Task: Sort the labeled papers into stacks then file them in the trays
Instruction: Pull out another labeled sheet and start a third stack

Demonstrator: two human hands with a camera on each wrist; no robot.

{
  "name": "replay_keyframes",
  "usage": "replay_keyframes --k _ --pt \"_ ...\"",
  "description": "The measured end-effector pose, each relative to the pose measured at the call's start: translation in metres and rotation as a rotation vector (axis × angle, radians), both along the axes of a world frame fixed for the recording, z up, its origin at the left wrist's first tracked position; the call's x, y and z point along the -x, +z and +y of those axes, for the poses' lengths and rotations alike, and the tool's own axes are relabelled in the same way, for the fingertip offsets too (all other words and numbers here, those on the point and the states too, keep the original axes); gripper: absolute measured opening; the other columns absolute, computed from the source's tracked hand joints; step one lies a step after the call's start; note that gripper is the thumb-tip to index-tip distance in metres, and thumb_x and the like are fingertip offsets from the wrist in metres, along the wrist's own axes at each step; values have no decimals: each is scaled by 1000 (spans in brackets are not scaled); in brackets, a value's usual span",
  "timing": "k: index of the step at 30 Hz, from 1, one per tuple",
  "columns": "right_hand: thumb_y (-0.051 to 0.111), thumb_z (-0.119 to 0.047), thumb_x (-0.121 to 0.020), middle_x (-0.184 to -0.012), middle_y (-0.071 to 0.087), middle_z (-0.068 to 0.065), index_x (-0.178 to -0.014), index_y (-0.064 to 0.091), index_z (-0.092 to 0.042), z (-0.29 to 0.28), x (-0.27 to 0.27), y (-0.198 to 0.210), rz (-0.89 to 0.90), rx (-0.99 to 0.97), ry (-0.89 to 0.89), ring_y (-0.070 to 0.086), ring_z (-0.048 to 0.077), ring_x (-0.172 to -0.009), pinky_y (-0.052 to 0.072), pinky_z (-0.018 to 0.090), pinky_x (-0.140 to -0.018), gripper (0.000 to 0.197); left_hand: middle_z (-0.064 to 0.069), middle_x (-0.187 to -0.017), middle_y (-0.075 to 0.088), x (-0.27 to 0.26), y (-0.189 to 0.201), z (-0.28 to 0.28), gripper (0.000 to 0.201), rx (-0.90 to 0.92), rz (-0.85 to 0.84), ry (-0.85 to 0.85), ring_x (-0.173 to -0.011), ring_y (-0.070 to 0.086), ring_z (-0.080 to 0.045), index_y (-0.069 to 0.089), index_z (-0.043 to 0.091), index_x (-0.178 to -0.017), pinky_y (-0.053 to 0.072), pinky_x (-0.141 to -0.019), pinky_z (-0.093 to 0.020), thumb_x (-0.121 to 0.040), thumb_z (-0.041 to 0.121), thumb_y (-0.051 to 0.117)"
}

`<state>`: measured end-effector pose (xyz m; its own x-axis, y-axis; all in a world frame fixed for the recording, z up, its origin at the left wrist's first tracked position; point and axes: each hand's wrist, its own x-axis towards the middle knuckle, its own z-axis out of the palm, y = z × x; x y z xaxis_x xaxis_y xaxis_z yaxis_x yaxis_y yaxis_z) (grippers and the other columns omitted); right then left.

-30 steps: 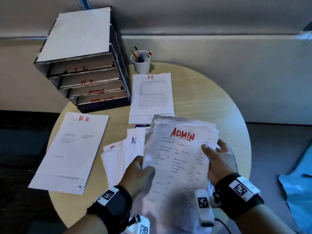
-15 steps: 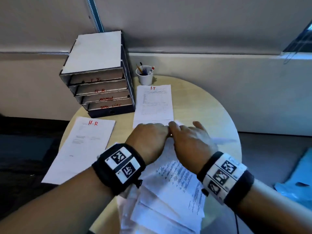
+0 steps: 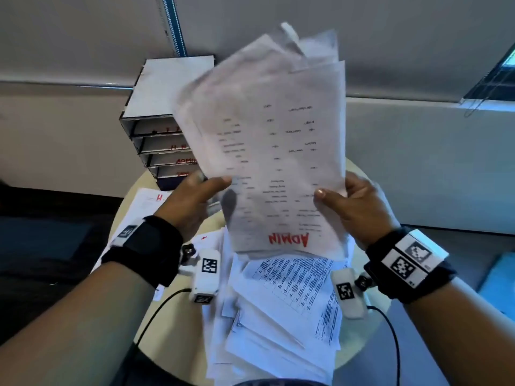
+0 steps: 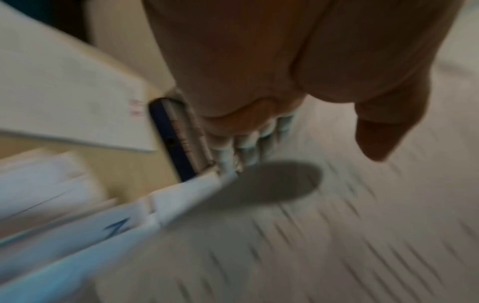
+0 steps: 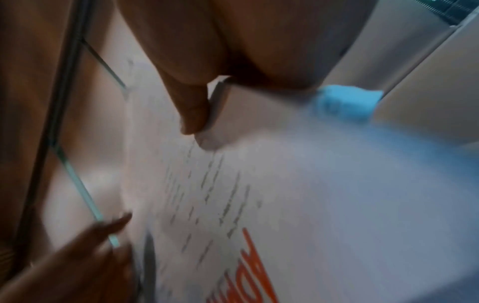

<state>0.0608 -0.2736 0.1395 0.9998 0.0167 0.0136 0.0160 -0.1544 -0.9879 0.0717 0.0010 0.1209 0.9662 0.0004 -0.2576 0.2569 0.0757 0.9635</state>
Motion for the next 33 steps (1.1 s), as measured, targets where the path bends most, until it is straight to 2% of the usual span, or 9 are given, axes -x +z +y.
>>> replay_keyframes --k 3,6,8,14,16,20,24,28,33 --pt "76 -8 -80 -76 75 -6 -93 73 -7 12 0 0 -47 57 -109 67 1 -61 50 12 -55 13 -12 -117 72 -7 20 -20 29 19 -242 64 -110 68 -29 67 6 -116 51 -98 -45 -88 11 63" --pt "78 -6 -78 -73 75 -4 -88 72 -10 18 1 -8 -48 -76 -250 66 -1 -56 48 10 -53 12 -6 -108 73 -3 28 -36 24 -101 -417 83 -97 70 -13 64 -1 -116 54 -83 -25 -95 -1 54" --pt "79 -3 -76 -70 74 -8 -85 71 -12 23 4 -22 -8 -154 -268 69 3 -60 52 15 -58 15 4 -105 73 4 14 -37 25 -187 -459 91 -96 67 -4 64 7 -115 52 -82 -18 -92 2 55" --pt "89 -12 -63 -84 77 4 -91 74 -7 18 28 -72 143 -31 -218 74 23 -78 59 42 -75 33 -3 -117 69 34 -54 -13 50 -226 -247 104 -109 65 -16 57 17 -122 54 -90 -40 -72 19 64" --pt "86 -7 -63 -90 77 5 -94 74 -12 22 31 -77 165 -95 -217 73 27 -87 58 48 -85 33 -5 -118 66 35 -64 -12 47 -261 -215 76 -111 63 -22 58 26 -119 51 -95 -53 -72 26 63" --pt "83 -5 -66 -85 77 7 -88 74 -8 35 26 -70 181 -182 -235 73 30 -83 58 52 -83 24 -3 -117 66 26 -57 -23 38 -258 -238 109 -112 61 -24 59 36 -116 50 -97 -56 -81 21 54" --pt "81 0 -72 -82 77 6 -84 76 -9 30 23 -55 72 -204 -214 73 28 -78 60 42 -75 16 -6 -117 66 25 -53 -14 38 -194 -324 166 -112 61 -26 59 35 -115 50 -93 -48 -79 25 54" --pt "80 7 -69 -81 77 4 -82 74 -11 24 27 -71 79 -206 -210 72 19 -74 58 28 -66 23 11 -81 63 31 -73 -9 21 -154 -239 226 -83 53 -16 56 15 -92 44 -74 -30 -72 16 50" --pt "75 11 -74 -64 72 -2 -65 70 -5 31 34 -79 133 -221 -244 65 13 -58 52 20 -53 19 1 -102 67 35 -76 -18 27 -230 -245 121 -101 60 -23 57 17 -108 49 -86 -41 -84 21 46"
